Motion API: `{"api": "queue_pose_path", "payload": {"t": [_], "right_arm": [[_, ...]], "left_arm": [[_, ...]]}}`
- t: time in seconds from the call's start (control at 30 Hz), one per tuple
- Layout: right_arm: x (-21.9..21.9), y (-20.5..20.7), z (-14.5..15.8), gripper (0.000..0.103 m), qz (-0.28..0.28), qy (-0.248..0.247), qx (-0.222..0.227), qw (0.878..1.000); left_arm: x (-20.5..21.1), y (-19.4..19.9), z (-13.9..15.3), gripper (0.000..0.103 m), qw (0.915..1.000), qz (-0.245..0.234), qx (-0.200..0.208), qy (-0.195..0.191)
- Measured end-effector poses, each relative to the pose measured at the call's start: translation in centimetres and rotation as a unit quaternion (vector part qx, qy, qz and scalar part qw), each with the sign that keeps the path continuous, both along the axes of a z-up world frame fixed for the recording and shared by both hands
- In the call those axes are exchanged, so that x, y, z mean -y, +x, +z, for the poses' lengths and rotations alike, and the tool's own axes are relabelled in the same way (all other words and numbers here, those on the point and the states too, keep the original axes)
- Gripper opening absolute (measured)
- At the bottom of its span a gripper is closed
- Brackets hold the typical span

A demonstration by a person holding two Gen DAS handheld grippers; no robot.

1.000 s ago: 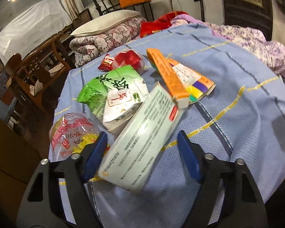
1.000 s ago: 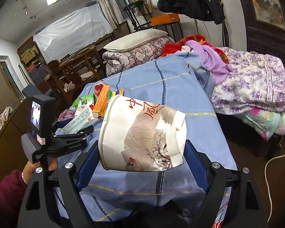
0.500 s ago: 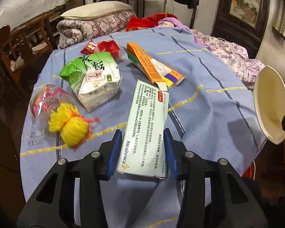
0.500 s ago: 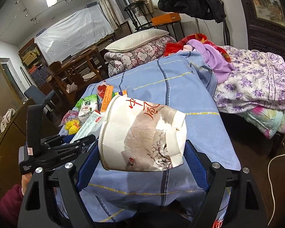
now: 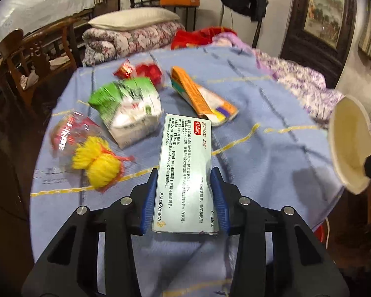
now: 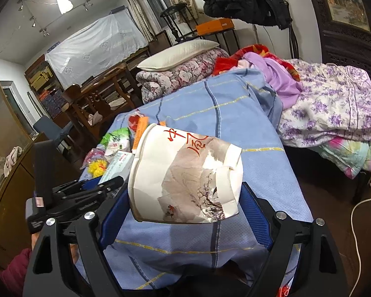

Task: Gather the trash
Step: 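Grasp the white medicine box with the left tool while the right tool holds the cup, then carry the cup and medicine box over the red wastebasket with both tools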

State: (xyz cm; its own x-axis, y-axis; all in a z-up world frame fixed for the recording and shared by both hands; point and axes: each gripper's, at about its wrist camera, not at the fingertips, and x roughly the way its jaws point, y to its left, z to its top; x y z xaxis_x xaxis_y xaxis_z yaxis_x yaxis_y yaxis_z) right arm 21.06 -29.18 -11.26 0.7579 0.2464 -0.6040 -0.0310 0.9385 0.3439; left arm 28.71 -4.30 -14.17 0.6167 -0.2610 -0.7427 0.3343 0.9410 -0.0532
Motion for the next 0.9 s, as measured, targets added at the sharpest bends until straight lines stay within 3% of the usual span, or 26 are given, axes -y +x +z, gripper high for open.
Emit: {"api": "queue_pose_path", "payload": {"t": [0.2, 0.5, 0.9], "right_arm": [[-0.6, -1.9, 2.5, 0.084, 0.006, -0.005, 0.032, 0.999], [-1.4, -7.2, 6.9, 0.084, 0.017, -0.005, 0.096, 0.995], [-2.2, -17.8, 13.7, 0.084, 0.031, -0.014, 0.208, 0.978]], "left_arm": [[-1.4, -3.2, 5.0, 0.043, 0.9985, 0.007, 0.043, -0.034], [-1.4, -10.0, 10.9, 0.043, 0.9922, 0.011, 0.116, -0.044], [-1.8, -21.6, 17.4, 0.043, 0.972, 0.019, 0.222, -0.074]]}}
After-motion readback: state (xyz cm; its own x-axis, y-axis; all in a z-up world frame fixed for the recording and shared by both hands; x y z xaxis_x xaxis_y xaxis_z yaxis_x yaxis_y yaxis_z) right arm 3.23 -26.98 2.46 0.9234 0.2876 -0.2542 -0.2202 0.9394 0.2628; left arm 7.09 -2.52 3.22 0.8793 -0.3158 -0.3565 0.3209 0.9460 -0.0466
